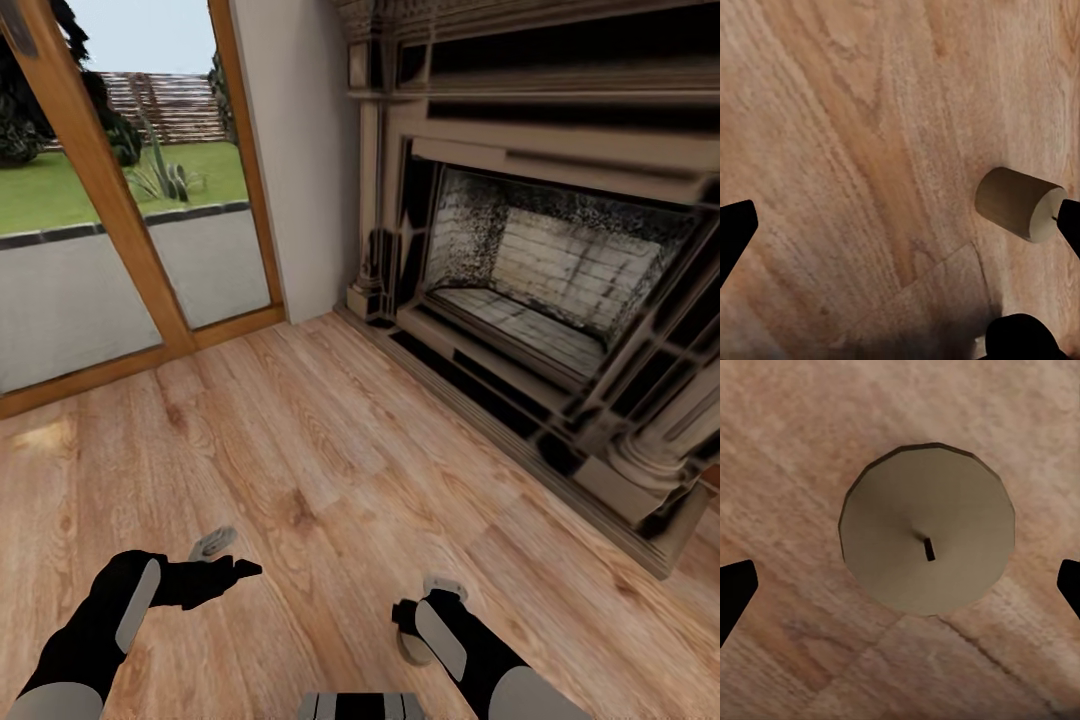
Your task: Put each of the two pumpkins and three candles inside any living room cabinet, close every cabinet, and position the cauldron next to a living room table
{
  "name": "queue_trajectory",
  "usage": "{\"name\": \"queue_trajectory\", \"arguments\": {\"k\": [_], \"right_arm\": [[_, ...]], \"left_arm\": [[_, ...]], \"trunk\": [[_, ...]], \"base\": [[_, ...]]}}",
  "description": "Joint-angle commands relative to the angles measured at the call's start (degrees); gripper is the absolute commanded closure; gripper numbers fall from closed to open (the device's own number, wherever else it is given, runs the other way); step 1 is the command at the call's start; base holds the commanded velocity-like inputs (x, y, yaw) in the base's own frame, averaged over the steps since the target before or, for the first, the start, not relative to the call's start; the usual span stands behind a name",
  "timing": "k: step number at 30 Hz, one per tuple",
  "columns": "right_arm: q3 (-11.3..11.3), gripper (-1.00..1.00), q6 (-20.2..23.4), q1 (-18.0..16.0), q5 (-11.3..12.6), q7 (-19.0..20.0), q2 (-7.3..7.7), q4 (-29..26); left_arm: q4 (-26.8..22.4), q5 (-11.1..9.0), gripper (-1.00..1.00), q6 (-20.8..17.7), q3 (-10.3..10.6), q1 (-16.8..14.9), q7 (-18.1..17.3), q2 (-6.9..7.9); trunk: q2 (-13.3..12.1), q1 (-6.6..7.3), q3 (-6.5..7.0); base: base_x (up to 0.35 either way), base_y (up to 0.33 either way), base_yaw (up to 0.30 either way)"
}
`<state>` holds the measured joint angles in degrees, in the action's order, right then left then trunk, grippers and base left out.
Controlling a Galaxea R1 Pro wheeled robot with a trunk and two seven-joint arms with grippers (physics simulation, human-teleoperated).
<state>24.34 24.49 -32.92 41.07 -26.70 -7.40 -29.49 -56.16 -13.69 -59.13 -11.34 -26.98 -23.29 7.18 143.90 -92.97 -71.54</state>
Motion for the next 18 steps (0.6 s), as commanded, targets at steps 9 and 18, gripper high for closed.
{"name": "queue_trajectory", "arguments": {"k": [9,18], "right_arm": [[0.0,-1.0,-2.1,0.0,0.1,0.1,0.1,0.0],[0.0,-1.0,-2.4,0.1,0.1,0.1,0.11,0.1]], "left_arm": [[0.0,0.0,-1.0,0.1,0.1,0.0,0.0,-0.87],[0.0,0.0,-1.0,0.1,0.2,0.0,0.0,-1.1]], "trunk": [[0.1,-0.23,-2.0],[0.2,-0.46,-3.99]], "base": [[0.0,0.0,0.0],[0.0,0.0,0.0]]}}
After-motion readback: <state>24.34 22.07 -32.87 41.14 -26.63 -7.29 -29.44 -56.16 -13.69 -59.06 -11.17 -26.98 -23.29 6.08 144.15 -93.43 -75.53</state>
